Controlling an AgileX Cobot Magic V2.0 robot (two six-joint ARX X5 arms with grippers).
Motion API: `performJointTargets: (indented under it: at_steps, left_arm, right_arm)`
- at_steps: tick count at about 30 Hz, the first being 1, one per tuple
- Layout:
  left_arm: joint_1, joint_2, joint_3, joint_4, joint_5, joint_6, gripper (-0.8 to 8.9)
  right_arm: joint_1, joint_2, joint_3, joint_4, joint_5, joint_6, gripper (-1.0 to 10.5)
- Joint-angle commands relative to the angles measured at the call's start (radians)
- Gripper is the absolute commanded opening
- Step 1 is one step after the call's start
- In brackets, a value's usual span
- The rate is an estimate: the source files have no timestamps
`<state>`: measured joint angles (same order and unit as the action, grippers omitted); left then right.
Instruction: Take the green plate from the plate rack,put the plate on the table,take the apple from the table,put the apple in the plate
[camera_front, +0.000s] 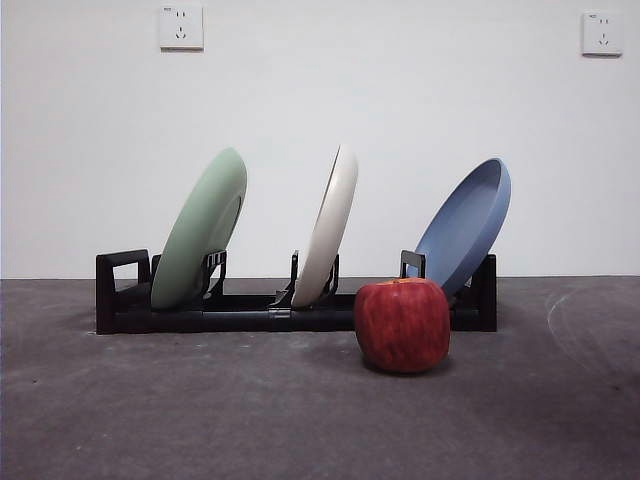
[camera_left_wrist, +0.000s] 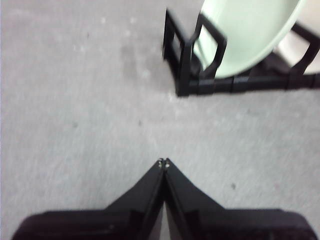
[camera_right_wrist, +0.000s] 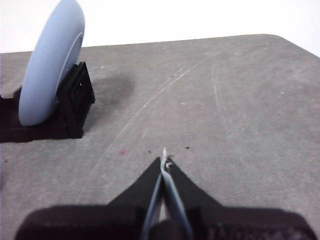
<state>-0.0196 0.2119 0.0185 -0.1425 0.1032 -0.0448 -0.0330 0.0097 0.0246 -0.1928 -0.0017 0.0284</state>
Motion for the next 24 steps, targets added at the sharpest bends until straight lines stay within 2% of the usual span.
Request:
performJointTargets:
  at_steps: [1,6,11,13,15,18,21,24]
  left_arm:
    - [0.003,0.000,-0.006,0.015,0.011,-0.041,-0.04]
    - [0.001,0.000,-0.006,0.007,0.017,-0.216,-0.04]
    - [0.001,0.000,-0.002,0.010,0.091,-0.294,-0.04]
    - [0.001,0.000,0.010,0.009,0.146,-0.319,-0.04]
    - [0.001,0.001,0.034,0.008,0.208,-0.326,-0.05]
    - [0.001,0.009,0.095,0.002,0.289,-0.327,-0.05]
    - [0.001,0.038,0.185,-0.020,0.333,-0.326,-0.05]
    - [0.001,0.084,0.292,-0.053,0.354,-0.326,-0.05]
  right_arm:
    - [-0.001,-0.001,-0.010,0.010,-0.006,0.077,0.0]
    - [-0.001,-0.001,-0.010,0.010,-0.007,0.238,0.0]
    - [-0.001,-0.001,-0.005,0.014,-0.010,0.356,0.0]
    - [-0.001,-0.001,0.008,0.019,-0.041,0.393,0.0]
    - [-0.001,0.000,0.037,0.031,-0.087,0.414,0.0]
    - [-0.001,0.013,0.105,0.036,-0.110,0.414,-0.1]
    - [-0.001,0.050,0.195,0.036,-0.148,0.414,-0.1]
    - [-0.001,0.109,0.296,0.036,-0.222,0.414,-0.1]
